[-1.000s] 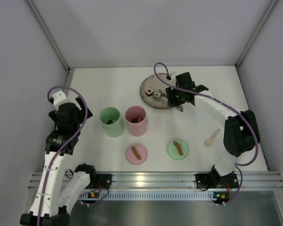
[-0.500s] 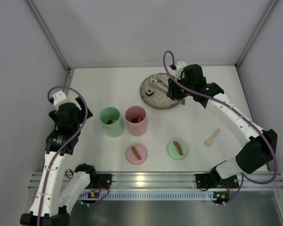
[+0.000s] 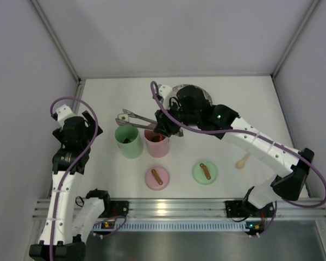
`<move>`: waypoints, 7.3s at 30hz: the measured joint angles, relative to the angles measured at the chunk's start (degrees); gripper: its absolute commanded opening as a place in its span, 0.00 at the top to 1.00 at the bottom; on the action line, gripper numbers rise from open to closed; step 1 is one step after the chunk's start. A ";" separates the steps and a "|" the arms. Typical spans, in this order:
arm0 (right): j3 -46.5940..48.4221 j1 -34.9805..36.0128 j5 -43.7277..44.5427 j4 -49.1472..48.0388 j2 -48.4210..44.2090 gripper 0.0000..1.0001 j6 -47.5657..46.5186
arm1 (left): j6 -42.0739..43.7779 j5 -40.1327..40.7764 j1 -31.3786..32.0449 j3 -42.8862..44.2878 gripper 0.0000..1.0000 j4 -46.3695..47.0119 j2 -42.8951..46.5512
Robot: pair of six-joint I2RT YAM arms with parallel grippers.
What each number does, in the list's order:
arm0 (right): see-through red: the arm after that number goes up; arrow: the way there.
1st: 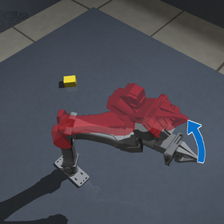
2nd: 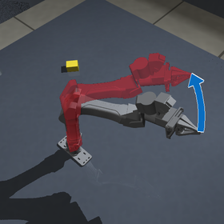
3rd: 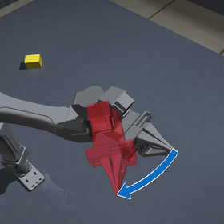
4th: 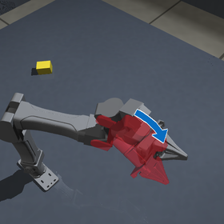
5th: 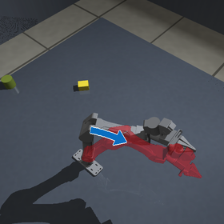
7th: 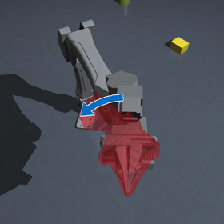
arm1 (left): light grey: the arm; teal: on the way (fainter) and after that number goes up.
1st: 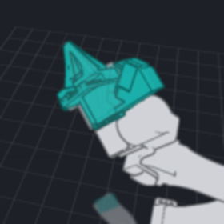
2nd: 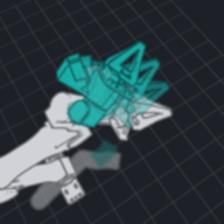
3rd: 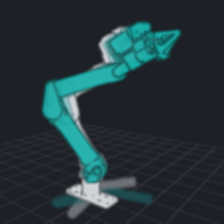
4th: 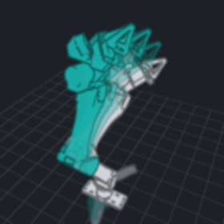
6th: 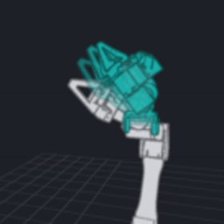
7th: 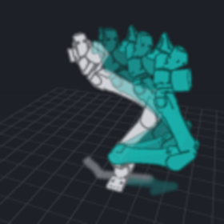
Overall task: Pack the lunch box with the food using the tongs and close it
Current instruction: Place the fake food in the packing box, then pick up the fake food from the plate, then place the fake food in the packing box, then place the clamp at the center of the board.
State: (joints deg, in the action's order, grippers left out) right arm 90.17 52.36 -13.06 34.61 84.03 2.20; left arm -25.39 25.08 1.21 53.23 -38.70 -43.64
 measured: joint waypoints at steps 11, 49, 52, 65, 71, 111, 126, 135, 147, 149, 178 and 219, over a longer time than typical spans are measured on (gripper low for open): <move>1.88 5.18 5.86 2.54 7.65 0.55 -1.01 | 0.07 -0.22 -0.11 0.00 0.01 0.02 0.70; -6.29 -24.55 6.25 -4.31 8.13 0.50 -1.66 | 0.46 -0.20 1.22 0.00 0.01 0.02 1.03; -6.27 -24.63 6.03 -5.46 13.22 0.51 -2.54 | 0.46 -0.20 1.27 0.00 0.01 0.02 1.05; -4.35 -24.63 7.58 -5.88 22.84 0.57 -3.80 | 0.46 -0.22 1.31 0.00 0.01 0.02 0.98; -2.08 -24.63 7.32 -5.84 23.61 0.66 -4.15 | 0.46 -0.24 1.31 0.00 0.01 0.02 0.98; 10.05 1.31 1.55 8.83 9.90 0.64 -5.18 | 0.48 -0.20 1.33 0.00 0.01 0.02 1.40; 11.50 2.40 2.71 10.43 11.43 0.50 -6.27 | 0.48 -0.20 1.33 0.00 0.01 0.02 1.53; 12.02 2.45 2.97 10.36 11.26 0.51 -6.32 | 0.48 -0.17 1.33 0.00 0.01 0.02 1.88; 5.31 -0.81 9.27 7.39 -3.02 0.52 -1.90 | 0.37 -0.20 1.86 0.02 0.01 0.02 1.86; 1.97 -2.99 10.47 6.75 -7.08 0.52 -0.46 | -0.07 -0.22 2.12 0.09 0.01 0.00 1.90; -23.37 -29.86 21.22 6.71 -24.79 0.53 9.01 | 1.14 -7.19 3.10 8.39 0.01 -5.55 4.48; -1.64 -55.15 10.78 -0.17 31.52 0.47 1.53 | 5.31 -23.47 9.79 10.36 0.01 -6.97 -4.17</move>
State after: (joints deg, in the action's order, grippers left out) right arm 88.53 -2.79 -2.28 34.44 115.55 3.73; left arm -20.08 1.61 11.00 63.59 -45.67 -47.81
